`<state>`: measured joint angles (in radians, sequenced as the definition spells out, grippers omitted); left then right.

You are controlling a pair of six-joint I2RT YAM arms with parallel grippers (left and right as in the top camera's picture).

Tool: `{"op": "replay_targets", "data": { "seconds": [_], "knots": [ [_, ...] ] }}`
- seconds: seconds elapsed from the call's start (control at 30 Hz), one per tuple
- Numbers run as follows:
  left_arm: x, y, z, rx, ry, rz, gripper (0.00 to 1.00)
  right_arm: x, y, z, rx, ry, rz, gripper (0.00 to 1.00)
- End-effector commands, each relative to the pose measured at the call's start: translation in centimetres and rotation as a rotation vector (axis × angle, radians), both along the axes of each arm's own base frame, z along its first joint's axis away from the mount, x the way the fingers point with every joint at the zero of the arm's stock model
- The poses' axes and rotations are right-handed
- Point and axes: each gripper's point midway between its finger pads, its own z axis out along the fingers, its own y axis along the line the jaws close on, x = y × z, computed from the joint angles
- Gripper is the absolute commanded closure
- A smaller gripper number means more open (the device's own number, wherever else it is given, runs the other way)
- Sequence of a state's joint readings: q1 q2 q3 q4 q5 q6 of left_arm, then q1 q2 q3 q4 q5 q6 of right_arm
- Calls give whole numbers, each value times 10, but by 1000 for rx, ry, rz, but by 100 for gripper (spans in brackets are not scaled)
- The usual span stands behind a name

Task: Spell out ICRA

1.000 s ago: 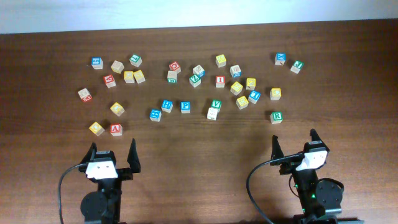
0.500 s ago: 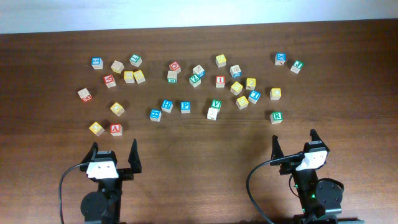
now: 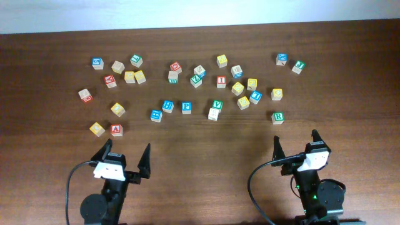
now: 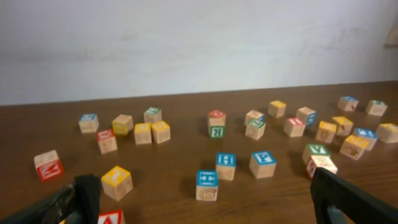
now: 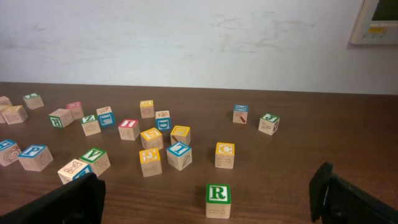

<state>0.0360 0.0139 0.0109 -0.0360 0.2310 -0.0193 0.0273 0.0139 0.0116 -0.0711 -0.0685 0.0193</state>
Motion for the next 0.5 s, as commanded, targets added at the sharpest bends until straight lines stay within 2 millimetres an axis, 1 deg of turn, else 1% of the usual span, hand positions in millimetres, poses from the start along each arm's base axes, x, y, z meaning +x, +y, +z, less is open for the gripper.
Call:
{"op": "replay_targets", "data": {
  "seconds": [0.0, 0.1, 0.17, 0.27, 0.33, 0.4, 0.47],
  "knots": [
    [-5, -19, 16, 14, -73, -117, 1, 0, -2, -3, -1, 4, -9, 2],
    [-8, -27, 25, 14, -109, -167, 1, 0, -2, -3, -1, 4, -9, 2],
    [-10, -28, 36, -66, -124, -173, 1, 0, -2, -3, -1, 4, -9, 2],
    [-15, -27, 64, -78, -176, -172, 1, 0, -2, -3, -1, 4, -9, 2],
    [-16, -27, 74, -77, -179, -173, 1, 0, -2, -3, -1, 4, -9, 2],
    [-12, -27, 73, -81, -147, -171, 1, 0, -2, -3, -1, 4, -9, 2],
    [-6, -27, 62, -88, -95, -169, 1, 0, -2, -3, -1, 4, -9, 2]
  ]
}}
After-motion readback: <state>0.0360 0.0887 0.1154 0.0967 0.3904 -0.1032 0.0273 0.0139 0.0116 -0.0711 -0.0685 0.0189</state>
